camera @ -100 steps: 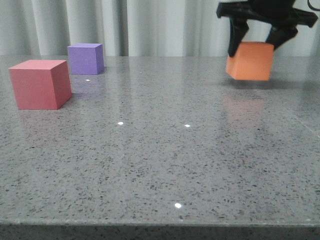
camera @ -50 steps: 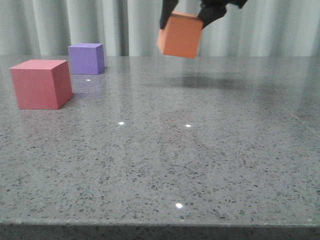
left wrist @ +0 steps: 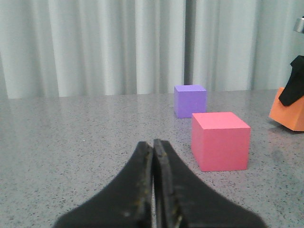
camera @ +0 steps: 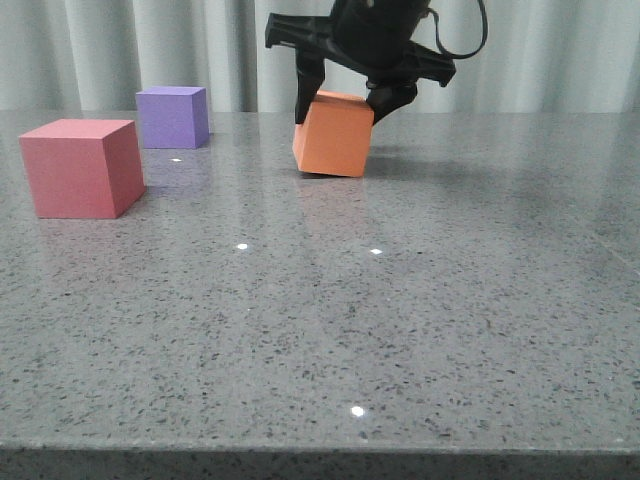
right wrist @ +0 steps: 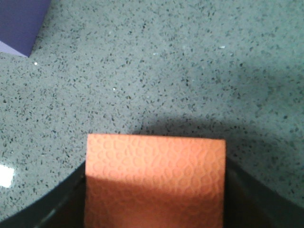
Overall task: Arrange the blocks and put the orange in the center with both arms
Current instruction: 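Lift the orange cube and carry it toward the table's middle, then set the orange cube down, open and raise the right gripper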
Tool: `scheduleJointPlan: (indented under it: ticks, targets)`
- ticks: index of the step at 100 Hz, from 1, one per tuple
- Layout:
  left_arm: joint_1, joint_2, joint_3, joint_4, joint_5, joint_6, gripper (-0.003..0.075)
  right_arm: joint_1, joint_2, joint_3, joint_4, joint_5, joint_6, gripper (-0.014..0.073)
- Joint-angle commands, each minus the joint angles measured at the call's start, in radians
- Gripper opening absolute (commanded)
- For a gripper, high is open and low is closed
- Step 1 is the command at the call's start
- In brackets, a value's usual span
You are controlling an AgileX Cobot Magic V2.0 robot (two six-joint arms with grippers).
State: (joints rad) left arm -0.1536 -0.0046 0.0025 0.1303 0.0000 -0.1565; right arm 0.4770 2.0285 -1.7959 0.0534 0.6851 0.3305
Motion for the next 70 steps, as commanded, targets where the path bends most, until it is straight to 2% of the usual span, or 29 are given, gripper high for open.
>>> scheduleJointPlan:
  ticks: [1, 13, 20, 44, 70]
  targets:
    - [0.003, -0.033, 0.042, 0.0, -0.082, 0.003, -0.002, 0.001, -0.057, -0.032, 0.02, -0.053, 0.004, 0.0455]
    - [0.003, -0.033, 0.042, 0.0, -0.082, 0.003, -0.002, 0.007, -0.058, -0.032, 0.02, -0.061, 0.004, 0.058]
    - [0.003, -0.033, 0.042, 0.0, -0.082, 0.003, -0.002, 0.007, -0.061, -0.032, 0.021, -0.059, 0.004, 0.062]
    - [0.003, -0.033, 0.042, 0.0, -0.082, 0.003, -0.002, -0.006, -0.097, -0.032, 0.02, -0.021, 0.003, 0.0625]
    - [0.003, -0.033, 0.042, 0.0, -0.082, 0.003, -0.002, -0.062, -0.242, -0.032, -0.022, 0.029, -0.05, 0.0624]
